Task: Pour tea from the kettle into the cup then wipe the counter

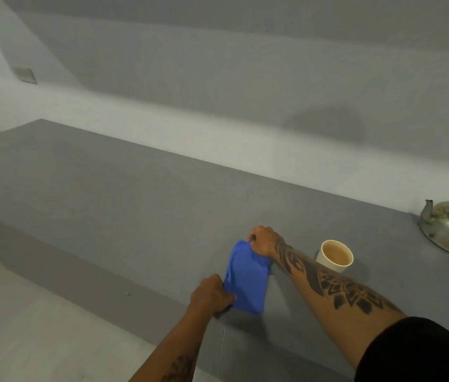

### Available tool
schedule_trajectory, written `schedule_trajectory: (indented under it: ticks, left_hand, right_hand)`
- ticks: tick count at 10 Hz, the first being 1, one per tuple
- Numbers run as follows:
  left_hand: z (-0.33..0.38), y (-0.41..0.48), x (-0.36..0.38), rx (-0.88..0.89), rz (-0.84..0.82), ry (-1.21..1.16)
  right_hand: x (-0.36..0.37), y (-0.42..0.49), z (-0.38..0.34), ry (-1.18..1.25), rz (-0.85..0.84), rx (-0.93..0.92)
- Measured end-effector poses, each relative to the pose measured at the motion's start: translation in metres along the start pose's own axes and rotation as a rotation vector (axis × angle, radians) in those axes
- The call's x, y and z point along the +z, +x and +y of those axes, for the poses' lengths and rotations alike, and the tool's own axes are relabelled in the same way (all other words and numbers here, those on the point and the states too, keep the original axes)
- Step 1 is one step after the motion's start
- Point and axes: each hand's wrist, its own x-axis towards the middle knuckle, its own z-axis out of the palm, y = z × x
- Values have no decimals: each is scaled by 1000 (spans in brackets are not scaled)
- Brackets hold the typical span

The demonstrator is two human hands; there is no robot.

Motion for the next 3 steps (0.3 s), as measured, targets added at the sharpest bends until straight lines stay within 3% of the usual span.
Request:
schedule_trajectory:
  ticks: [2, 3]
  left_hand:
    - [24, -11, -16, 79, 185, 140]
    - [50, -16, -26, 201, 341, 187]
  right_hand:
    - [-18, -16, 6, -87, 63, -2]
    - [-35, -25, 15, -137, 208, -15]
